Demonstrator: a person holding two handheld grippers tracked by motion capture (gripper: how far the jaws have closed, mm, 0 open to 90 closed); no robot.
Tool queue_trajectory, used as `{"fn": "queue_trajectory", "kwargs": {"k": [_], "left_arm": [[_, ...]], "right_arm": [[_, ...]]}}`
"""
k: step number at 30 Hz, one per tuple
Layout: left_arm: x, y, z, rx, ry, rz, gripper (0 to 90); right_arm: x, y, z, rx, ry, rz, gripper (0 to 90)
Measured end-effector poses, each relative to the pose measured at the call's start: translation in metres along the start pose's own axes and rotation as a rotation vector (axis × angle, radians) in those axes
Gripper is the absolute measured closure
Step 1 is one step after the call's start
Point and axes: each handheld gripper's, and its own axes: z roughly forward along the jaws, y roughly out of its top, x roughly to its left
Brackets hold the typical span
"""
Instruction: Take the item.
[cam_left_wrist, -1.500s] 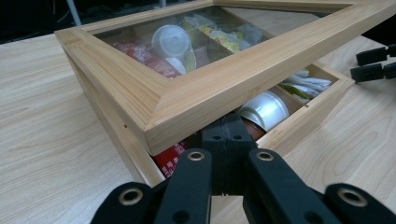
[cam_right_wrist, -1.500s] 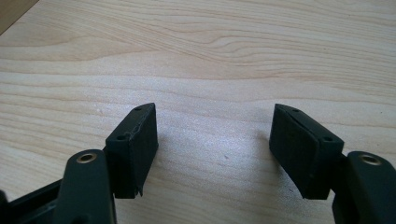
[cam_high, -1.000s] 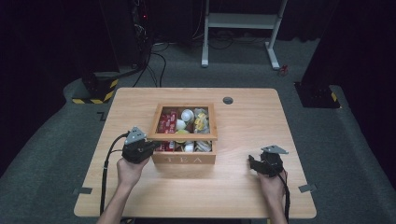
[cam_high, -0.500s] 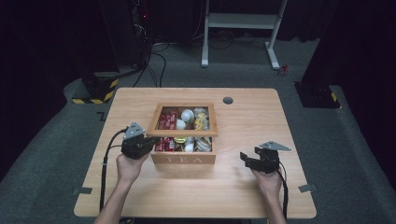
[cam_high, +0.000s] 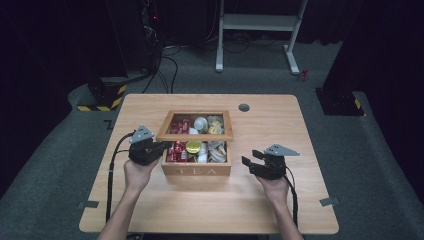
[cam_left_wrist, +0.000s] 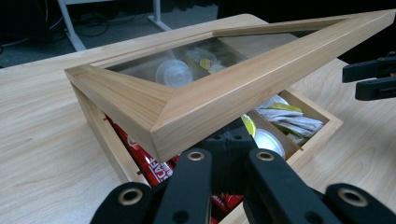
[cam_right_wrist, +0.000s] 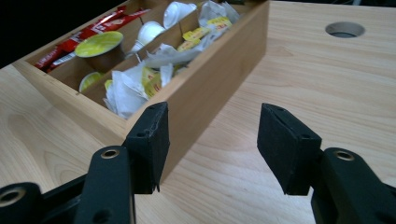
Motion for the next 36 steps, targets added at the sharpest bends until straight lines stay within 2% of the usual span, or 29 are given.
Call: {"fn": "queue_trajectory", "kwargs": {"k": [5, 12, 15, 19, 25, 36], "left_arm": [[0.001, 0.005, 0.000, -0.002, -0.002, 0.003, 89.8], [0.004, 0.008, 0.001, -0.010, -0.018, -0.015, 89.8], [0.006, 0.011, 0.002, -0.007, -0.023, -0.021, 89.7], [0.008, 0.015, 0.002, -0.013, -0.026, -0.022, 89.8], [0.009, 0.021, 0.002, -0.021, -0.030, -0.033, 89.8], [0.011, 0.030, 0.004, -0.025, -0.032, -0.026, 89.8]], "right_arm": [[0.009, 0.007, 0.006, -0.008, 0.024, -0.025, 46.0], [0.020, 0.018, 0.015, -0.007, 0.036, -0.061, 47.0], [0.025, 0.022, 0.020, 0.005, 0.043, -0.064, 47.0], [0.034, 0.029, 0.028, 0.015, 0.049, -0.094, 47.0], [0.041, 0.035, 0.035, 0.019, 0.054, -0.116, 46.5], [0.054, 0.043, 0.055, 0.040, 0.074, -0.136, 44.8]]}}
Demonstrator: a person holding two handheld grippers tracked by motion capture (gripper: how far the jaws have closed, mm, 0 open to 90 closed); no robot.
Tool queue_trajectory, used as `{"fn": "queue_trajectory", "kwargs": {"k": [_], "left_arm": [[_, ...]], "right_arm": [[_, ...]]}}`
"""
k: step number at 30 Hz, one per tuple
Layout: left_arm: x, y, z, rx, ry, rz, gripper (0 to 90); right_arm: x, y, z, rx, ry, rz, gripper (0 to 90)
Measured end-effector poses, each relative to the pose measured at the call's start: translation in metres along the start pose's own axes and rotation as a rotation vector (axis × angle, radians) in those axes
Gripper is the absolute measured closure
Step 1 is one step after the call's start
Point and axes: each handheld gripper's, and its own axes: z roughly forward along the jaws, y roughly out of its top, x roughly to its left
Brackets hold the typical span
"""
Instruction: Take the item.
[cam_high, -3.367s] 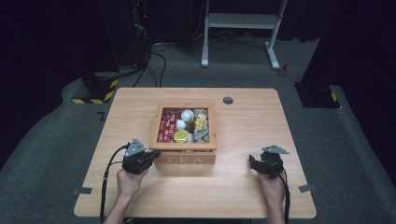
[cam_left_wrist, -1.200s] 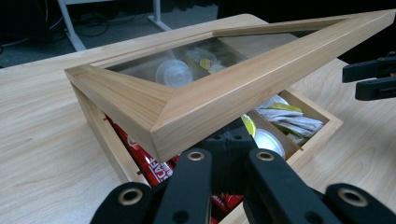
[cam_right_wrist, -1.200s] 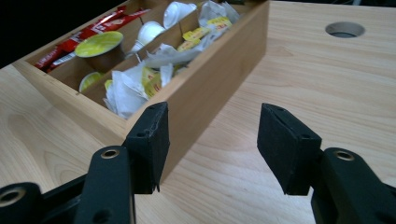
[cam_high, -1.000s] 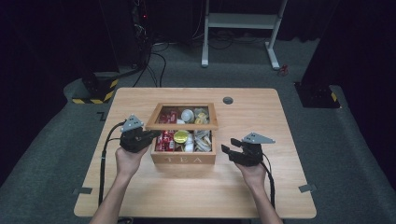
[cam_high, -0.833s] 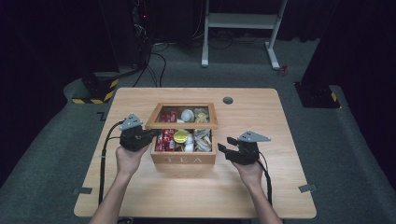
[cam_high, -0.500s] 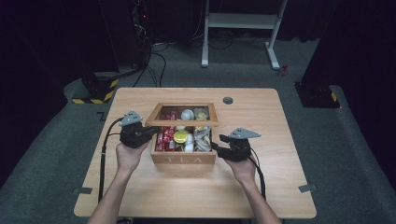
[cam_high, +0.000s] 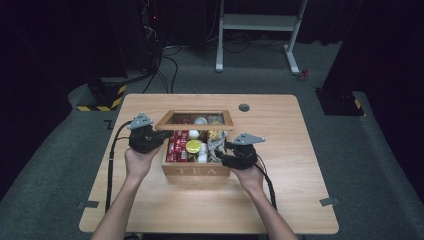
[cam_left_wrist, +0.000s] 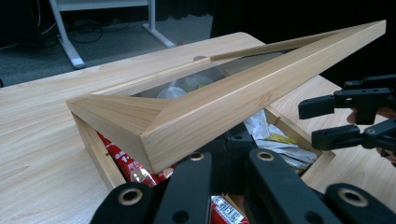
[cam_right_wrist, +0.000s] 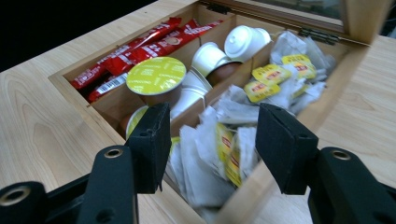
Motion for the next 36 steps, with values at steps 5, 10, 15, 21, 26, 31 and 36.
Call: {"fn": "queue_trajectory", "kwargs": {"k": [5, 10, 15, 21, 26, 31, 36], "left_arm": [[0.000, 0.005, 0.002, 0.000, 0.002, -0.001, 89.8], [0.004, 0.011, 0.003, -0.003, -0.005, -0.006, 89.8], [0.005, 0.015, 0.004, -0.007, -0.006, -0.009, 89.8], [0.006, 0.021, 0.005, -0.005, 0.002, -0.009, 89.8], [0.008, 0.023, 0.007, -0.005, 0.001, -0.011, 89.8], [0.009, 0.026, 0.008, -0.002, 0.005, -0.017, 89.7], [0.009, 0.029, 0.009, -0.001, 0.009, -0.015, 89.7]], "right_arm": [[0.008, 0.005, 0.011, 0.007, 0.012, -0.018, 43.2], [0.017, 0.011, 0.023, 0.018, 0.022, -0.038, 40.7], [0.022, 0.016, 0.031, 0.024, 0.026, -0.046, 38.5], [0.029, 0.020, 0.045, 0.049, 0.030, -0.051, 34.6], [0.032, 0.024, 0.055, 0.064, 0.027, -0.059, 32.2], [0.035, 0.026, 0.063, 0.087, 0.022, -0.055, 30.8], [0.036, 0.027, 0.067, 0.088, 0.019, -0.061, 30.0]]}}
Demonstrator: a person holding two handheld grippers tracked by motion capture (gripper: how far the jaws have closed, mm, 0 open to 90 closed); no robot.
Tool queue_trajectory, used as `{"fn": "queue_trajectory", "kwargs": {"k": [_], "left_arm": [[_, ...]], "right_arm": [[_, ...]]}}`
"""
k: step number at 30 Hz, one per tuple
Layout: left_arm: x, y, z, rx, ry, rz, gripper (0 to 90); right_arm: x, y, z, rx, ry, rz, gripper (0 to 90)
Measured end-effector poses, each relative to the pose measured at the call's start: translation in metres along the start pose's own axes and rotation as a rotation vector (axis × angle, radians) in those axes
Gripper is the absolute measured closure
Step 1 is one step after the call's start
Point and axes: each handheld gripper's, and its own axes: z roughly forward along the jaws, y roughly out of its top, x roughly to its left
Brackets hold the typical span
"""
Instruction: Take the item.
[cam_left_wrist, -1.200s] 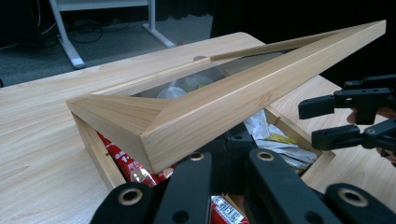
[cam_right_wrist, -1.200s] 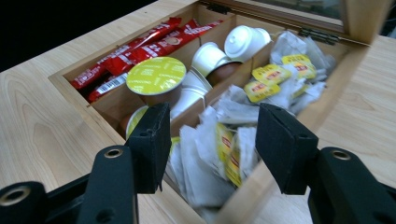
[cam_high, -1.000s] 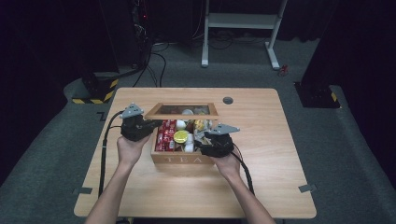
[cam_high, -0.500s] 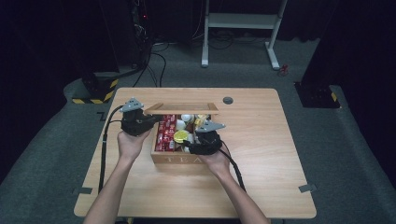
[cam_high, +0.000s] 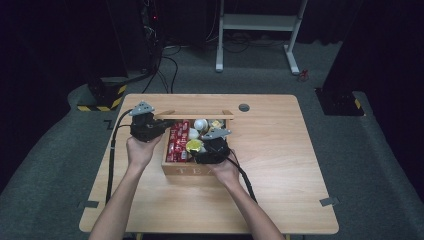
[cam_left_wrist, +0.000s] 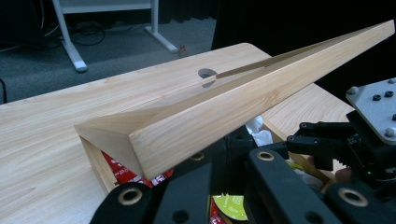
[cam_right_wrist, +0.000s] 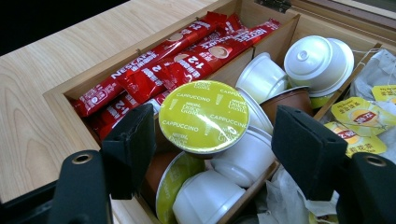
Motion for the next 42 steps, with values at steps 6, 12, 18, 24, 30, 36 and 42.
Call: {"fn": "queue_trajectory", "kwargs": {"k": [6, 12, 18, 24, 30, 36, 42], "left_arm": [[0.001, 0.003, 0.000, -0.001, 0.003, 0.000, 89.6], [0.002, 0.004, 0.001, -0.003, -0.003, 0.000, 89.6], [0.002, 0.006, 0.001, 0.001, -0.001, -0.001, 89.5], [0.003, 0.007, 0.001, 0.001, -0.001, 0.002, 89.4], [0.003, 0.007, 0.001, 0.003, -0.003, 0.004, 89.3], [0.003, 0.007, 0.001, 0.003, -0.002, 0.006, 89.3], [0.003, 0.007, 0.001, 0.002, -0.003, 0.006, 89.3]], "right_arm": [[0.003, 0.001, 0.007, 0.027, 0.000, 0.008, 28.7], [0.006, 0.007, 0.016, 0.059, -0.022, -0.003, 27.8], [0.008, 0.011, 0.021, 0.079, -0.042, 0.004, 30.3], [0.008, 0.012, 0.022, 0.083, -0.045, 0.009, 37.1], [0.009, 0.011, 0.021, 0.081, -0.049, 0.022, 37.3], [0.007, 0.012, 0.017, 0.067, -0.051, 0.017, 37.4], [0.005, 0.014, 0.006, 0.038, -0.044, 0.022, 37.4]]}}
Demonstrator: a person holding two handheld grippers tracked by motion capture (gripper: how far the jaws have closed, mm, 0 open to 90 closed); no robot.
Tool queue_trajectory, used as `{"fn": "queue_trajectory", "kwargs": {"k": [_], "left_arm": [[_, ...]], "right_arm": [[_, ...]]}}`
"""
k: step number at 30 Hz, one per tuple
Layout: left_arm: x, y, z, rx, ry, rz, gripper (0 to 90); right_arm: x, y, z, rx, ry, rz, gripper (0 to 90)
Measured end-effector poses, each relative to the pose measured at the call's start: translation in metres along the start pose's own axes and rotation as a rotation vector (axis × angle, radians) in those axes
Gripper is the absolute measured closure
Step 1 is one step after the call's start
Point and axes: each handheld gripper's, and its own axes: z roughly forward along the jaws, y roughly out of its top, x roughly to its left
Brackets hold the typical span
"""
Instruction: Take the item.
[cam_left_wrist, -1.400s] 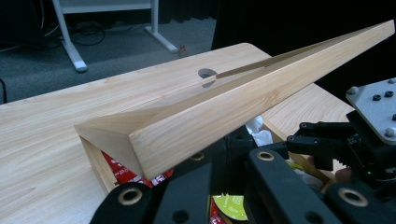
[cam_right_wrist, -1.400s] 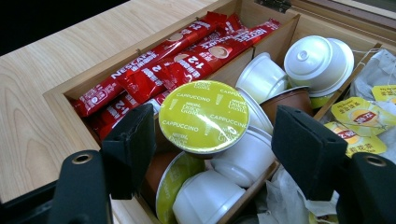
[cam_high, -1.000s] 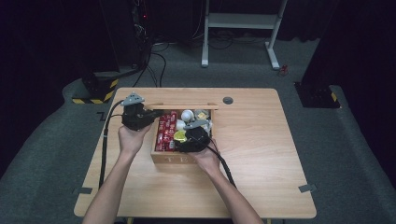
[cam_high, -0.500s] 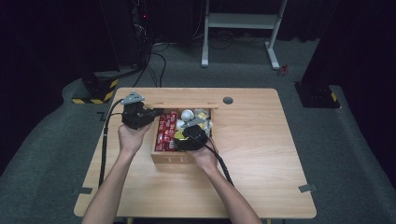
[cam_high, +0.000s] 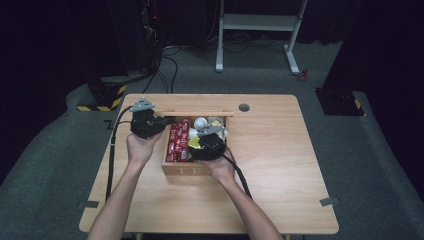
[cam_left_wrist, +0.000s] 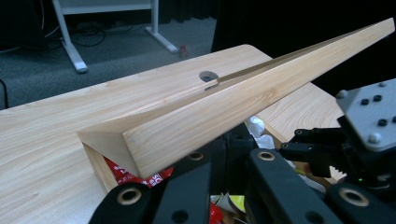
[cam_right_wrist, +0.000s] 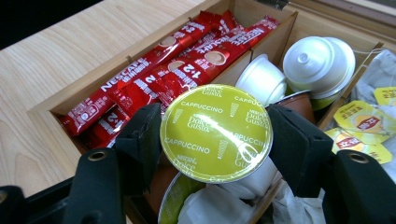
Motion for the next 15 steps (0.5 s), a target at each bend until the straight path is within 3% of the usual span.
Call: {"fn": "queue_trajectory", "kwargs": {"k": [15], "left_arm": [[0.001, 0.001, 0.000, -0.003, -0.004, -0.001, 89.3]], "right_arm": [[-0.014, -0.003, -0.017, -0.007, -0.010, 0.042, 37.5]]}}
